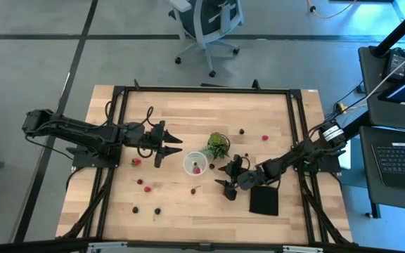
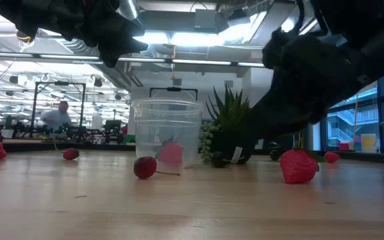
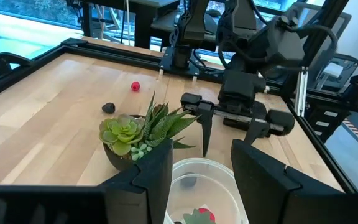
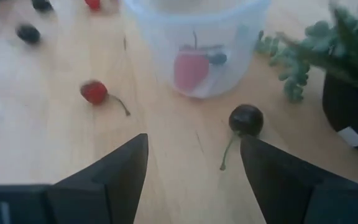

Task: Pick and placing Produce into tupperware
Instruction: Put the top black cherry into the transparent container

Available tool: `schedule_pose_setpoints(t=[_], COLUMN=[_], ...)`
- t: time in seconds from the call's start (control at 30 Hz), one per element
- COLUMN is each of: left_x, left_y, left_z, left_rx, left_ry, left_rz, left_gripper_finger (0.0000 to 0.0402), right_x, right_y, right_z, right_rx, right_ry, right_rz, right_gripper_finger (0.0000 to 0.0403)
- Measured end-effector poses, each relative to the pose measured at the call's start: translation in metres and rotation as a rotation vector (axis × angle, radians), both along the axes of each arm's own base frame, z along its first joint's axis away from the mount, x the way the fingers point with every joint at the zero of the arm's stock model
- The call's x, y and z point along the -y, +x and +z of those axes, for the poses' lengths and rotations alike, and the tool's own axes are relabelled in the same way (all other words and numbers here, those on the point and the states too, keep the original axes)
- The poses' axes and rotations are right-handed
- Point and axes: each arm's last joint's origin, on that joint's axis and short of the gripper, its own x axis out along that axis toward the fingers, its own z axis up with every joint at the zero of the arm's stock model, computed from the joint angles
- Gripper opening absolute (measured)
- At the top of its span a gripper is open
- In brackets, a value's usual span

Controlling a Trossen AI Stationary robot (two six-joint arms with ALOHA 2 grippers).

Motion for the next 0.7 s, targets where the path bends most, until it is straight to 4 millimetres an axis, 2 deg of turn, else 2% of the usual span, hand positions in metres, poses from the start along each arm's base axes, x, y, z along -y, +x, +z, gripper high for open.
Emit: schedule_pose_setpoints(t=[0.23, 0.47, 0.57, 0.7], left_x=[0.000, 0.000, 0.000, 0.000], left_y=[0.000, 0.000, 0.000, 0.000], left_z=[0.000, 0.000, 0.000, -0.001], left_rx=[-0.001, -0.002, -0.003, -0.006], left_ry=[-0.001, -0.005, -0.006, -0.006], left_rz=[0.000, 0.001, 0.001, 0.001], left_gripper_finger=[0.0156, 0.0156, 0.0156, 0.0156], right_x=[0.002, 0.003, 0.004, 0.005], right_y=[0.023, 0.030, 0.028, 0.026], right_z=[-0.008, -0.013, -0.014, -0.014], right_rx=[-0.203, -0.228, -0.247, -0.267], right_ry=[-0.062, -0.024, -0.011, -0.004], right_rz=[-0.057, -0.108, -0.127, -0.133], right_gripper_finger=[0.0257, 0.0254, 0.0235, 0.0189])
